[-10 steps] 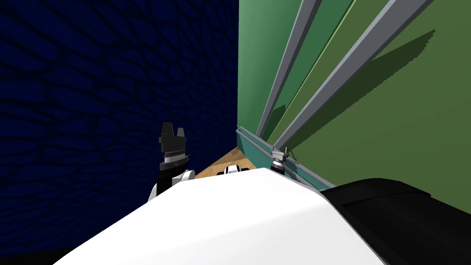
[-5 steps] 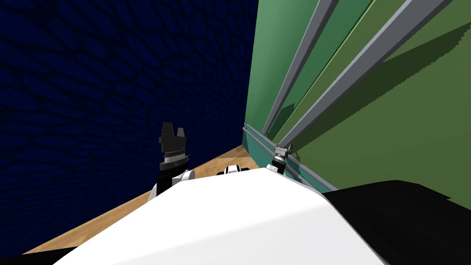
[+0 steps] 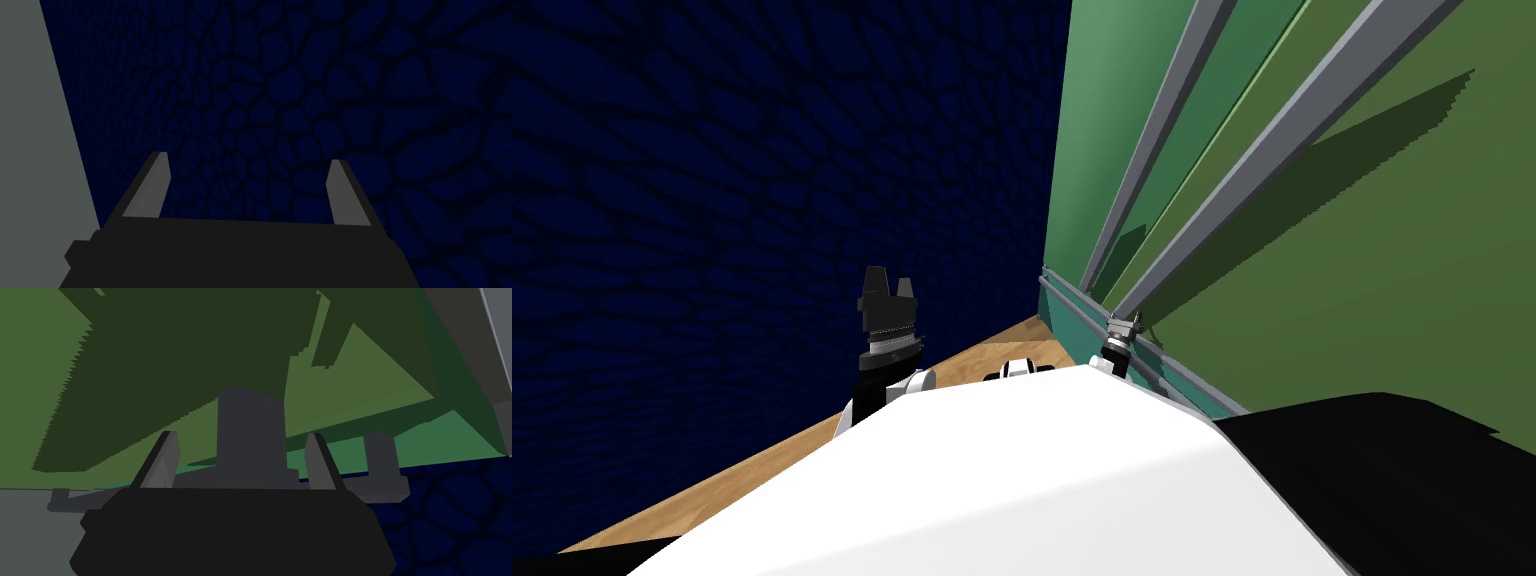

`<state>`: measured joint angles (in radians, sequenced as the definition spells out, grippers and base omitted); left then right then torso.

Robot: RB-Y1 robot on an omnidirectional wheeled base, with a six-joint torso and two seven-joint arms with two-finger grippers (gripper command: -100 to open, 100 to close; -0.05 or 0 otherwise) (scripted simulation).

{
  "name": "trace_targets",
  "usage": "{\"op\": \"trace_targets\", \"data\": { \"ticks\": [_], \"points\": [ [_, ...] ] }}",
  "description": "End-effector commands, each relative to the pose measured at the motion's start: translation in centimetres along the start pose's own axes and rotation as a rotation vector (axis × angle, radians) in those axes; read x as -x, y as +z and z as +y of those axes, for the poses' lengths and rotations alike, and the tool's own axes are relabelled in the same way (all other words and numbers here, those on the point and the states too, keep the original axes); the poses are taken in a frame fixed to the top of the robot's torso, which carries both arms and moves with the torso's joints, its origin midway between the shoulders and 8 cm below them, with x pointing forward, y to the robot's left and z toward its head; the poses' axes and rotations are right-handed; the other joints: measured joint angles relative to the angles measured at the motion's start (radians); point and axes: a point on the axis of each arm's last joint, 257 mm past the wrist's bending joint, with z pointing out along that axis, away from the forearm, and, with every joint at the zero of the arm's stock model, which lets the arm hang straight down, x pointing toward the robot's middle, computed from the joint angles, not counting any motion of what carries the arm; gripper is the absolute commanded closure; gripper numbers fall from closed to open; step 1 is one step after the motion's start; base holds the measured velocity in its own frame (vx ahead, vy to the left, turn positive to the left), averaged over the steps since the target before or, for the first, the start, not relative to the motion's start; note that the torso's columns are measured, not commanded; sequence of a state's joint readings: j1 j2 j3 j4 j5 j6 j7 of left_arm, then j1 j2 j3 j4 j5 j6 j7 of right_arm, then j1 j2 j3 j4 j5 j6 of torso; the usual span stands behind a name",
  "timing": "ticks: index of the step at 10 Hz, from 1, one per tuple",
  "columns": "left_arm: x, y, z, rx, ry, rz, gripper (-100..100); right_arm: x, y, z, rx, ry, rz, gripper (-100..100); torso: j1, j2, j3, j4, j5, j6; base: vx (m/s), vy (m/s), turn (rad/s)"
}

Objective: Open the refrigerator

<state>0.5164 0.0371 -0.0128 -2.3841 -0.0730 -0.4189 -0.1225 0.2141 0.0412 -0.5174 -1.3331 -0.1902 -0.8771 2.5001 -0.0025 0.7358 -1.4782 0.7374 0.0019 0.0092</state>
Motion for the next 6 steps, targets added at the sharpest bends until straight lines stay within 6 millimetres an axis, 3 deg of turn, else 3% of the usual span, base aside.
{"op": "trace_targets", "data": {
  "ticks": [1,3,6],
  "points": [
    [0.0,0.0,0.0,0.000,0.000,0.000,0,0.6,-1.7,-0.2,0.025,0.014,-0.046,100,-0.001,0.003,0.002,0.001,0.000,0.000,0.192,0.004,-0.217],
    [0.0,0.0,0.0,0.000,0.000,0.000,0,2.6,-3.6,0.3,0.067,0.055,-0.110,100,-0.002,0.007,0.005,0.001,-0.003,-0.005,0.163,-0.004,-0.320],
    [0.0,0.0,0.0,0.000,0.000,0.000,0,2.8,-5.4,0.3,0.101,0.063,-0.128,100,-0.002,0.005,0.005,0.000,-0.004,-0.005,0.119,-0.002,-0.163]
  ]
}}
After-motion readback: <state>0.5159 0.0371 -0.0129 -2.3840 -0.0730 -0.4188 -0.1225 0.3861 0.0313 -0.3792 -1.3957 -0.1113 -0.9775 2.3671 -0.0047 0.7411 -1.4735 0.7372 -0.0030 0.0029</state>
